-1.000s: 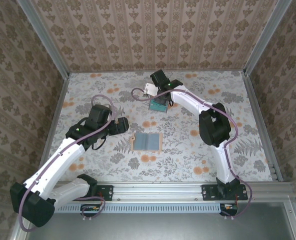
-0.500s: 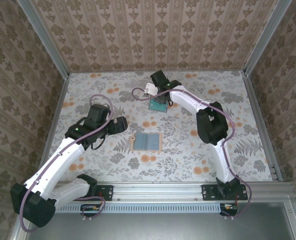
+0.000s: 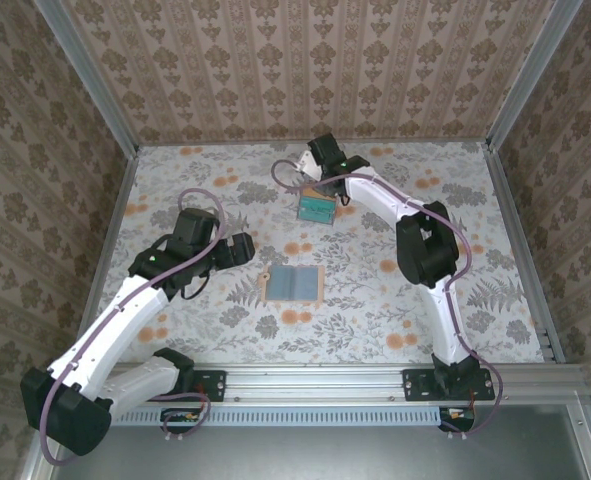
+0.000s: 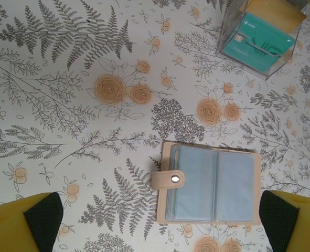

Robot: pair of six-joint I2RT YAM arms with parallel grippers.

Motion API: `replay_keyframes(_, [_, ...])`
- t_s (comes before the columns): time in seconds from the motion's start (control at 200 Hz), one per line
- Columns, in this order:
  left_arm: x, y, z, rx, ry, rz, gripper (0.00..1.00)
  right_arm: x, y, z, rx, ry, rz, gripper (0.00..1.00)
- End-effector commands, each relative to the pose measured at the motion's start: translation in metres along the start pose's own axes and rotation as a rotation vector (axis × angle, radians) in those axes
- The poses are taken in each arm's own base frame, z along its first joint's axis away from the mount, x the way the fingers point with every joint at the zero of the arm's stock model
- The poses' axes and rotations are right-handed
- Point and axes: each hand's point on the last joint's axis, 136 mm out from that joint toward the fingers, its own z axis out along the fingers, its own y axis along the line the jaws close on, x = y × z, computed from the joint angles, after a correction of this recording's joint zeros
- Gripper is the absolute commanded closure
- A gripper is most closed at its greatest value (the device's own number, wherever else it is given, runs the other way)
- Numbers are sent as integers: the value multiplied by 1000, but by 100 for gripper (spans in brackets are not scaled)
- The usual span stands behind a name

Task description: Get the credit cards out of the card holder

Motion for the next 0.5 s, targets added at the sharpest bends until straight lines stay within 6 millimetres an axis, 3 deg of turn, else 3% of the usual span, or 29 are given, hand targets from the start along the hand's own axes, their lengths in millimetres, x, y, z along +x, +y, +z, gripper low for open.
replay_keyframes(0.0, [3,-3,4,33,7,11,0,-20,-22,-54,0,-96,164,81])
replay_keyframes(0.255, [15,-22,24,145,62,-23,5,-8,10,-116,-177,-147,484,85])
replay_keyframes(0.495, [37,-35,47,189,153,-17,15,39,81,-140,-405,27,820,86])
